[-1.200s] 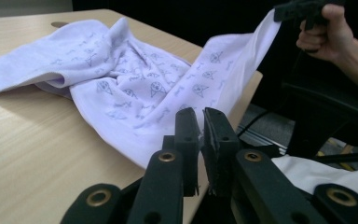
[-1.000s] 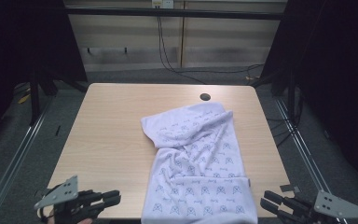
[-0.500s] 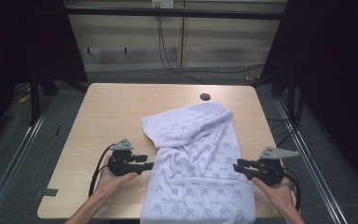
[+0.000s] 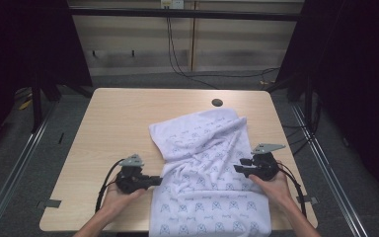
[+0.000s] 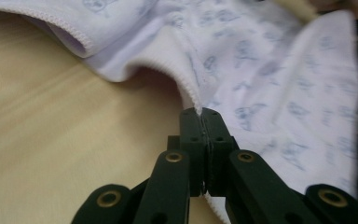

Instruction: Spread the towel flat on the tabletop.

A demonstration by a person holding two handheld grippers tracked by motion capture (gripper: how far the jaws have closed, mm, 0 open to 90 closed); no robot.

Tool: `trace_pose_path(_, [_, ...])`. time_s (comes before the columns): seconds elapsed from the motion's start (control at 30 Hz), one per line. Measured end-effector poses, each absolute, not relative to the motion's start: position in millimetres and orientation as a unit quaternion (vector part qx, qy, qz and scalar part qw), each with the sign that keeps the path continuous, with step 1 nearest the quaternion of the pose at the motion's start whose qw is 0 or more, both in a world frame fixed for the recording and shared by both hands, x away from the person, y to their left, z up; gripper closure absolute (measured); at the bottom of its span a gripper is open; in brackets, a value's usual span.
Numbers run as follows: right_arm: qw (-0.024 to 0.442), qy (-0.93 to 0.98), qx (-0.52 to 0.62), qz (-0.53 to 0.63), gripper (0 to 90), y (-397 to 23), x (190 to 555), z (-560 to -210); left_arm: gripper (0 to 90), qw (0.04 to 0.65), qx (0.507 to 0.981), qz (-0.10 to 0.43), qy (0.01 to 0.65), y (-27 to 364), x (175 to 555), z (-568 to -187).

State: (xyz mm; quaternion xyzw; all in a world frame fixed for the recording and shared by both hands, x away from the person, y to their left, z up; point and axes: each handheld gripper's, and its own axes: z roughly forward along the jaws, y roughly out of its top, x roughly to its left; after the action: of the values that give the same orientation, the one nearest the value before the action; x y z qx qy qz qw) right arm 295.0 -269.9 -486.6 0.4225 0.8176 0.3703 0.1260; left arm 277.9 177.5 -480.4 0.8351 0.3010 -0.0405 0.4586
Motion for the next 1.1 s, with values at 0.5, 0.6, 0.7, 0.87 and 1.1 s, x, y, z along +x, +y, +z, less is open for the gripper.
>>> trace_pose_path(0.5, [0.099, 0.835, 0.415, 0.347, 87.8, -260, 269, -497, 68.2, 0.506, 0.801, -0.002, 0.319, 240, 253, -463])
trace_pose_path(0.6, [0.092, 0.84, 0.409, 0.344, 87.9, -263, 250, -495, 68.5, 0.462, 0.831, 0.001, 0.311, 212, 272, -476])
trace_pose_path(0.7, [0.07, 0.842, 0.41, 0.345, 88.0, -268, 233, -494, 68.2, 0.427, 0.855, 0.004, 0.294, 185, 283, -487])
trace_pose_path(0.87, [0.038, 0.851, 0.394, 0.345, 88.0, -270, 208, -492, 85.4, 0.374, 0.893, 0.016, 0.248, 160, 271, -495])
trace_pose_path(1.1, [0.027, 0.857, 0.375, 0.352, 79.5, -267, 194, -488, 89.6, 0.367, 0.897, -0.044, 0.244, 181, 237, -492])
